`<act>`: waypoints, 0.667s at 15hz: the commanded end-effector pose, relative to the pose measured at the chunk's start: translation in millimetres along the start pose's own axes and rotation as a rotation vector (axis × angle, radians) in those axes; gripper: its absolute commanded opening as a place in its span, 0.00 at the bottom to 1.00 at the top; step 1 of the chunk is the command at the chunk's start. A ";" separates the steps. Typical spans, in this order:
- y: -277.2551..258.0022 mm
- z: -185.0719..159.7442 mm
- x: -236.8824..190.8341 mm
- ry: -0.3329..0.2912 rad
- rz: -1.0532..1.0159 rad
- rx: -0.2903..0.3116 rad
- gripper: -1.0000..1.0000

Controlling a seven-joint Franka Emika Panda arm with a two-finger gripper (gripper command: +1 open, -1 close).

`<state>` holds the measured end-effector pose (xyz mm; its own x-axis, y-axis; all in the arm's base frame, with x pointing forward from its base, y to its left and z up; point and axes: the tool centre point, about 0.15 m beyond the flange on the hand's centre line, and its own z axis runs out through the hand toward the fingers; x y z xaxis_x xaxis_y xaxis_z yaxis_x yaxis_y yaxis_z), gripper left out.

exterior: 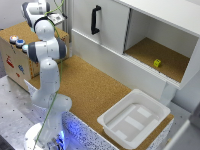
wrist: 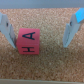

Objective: Put the pink block on the table

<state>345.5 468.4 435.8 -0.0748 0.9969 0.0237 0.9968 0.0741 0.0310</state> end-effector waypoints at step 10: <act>19.5 -6.1 -16.8 0.101 0.148 -0.083 0.00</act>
<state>352.8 472.1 436.2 -0.0428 0.9980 0.0468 0.9980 0.0405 0.0475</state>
